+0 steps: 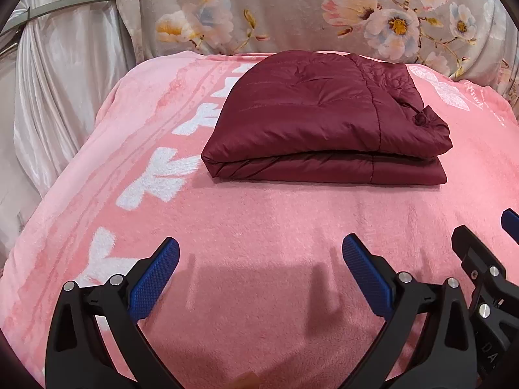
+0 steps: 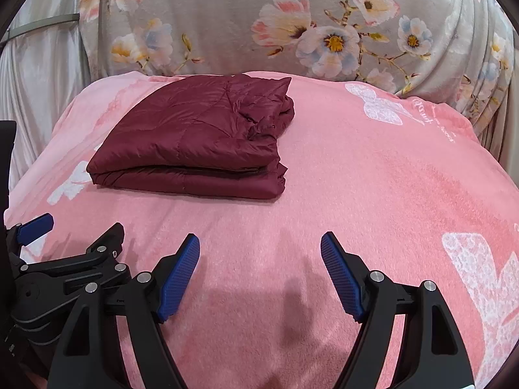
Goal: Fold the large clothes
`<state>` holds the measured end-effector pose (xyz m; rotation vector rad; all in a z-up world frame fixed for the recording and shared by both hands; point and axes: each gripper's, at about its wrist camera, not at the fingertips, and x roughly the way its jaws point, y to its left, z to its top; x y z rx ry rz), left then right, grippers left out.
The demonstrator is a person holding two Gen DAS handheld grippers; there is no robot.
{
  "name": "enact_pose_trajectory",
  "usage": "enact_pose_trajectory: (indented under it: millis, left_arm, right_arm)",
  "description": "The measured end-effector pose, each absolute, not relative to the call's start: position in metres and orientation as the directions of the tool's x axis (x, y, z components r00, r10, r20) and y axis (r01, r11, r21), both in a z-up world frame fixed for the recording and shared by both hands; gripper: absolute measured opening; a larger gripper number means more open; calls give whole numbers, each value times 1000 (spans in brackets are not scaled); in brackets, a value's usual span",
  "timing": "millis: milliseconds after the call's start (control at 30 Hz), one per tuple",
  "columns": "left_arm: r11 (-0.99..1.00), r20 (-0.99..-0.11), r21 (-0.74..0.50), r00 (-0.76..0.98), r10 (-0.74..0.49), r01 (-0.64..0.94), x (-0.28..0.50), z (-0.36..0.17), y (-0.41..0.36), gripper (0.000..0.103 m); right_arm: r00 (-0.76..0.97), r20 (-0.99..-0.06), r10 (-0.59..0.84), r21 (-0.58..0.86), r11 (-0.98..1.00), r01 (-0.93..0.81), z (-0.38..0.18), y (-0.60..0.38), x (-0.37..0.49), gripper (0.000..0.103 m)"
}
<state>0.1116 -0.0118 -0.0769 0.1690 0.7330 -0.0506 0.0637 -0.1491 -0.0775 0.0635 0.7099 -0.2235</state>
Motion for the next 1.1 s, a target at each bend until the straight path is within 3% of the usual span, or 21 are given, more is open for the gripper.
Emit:
enact_pose_trajectory:
  millis: [1100]
  left_arm:
    - [988, -637, 128, 771, 12, 91, 104, -71, -8, 98]
  right_arm:
    - [770, -603, -209, -41, 972, 231, -72, -142, 56, 76]
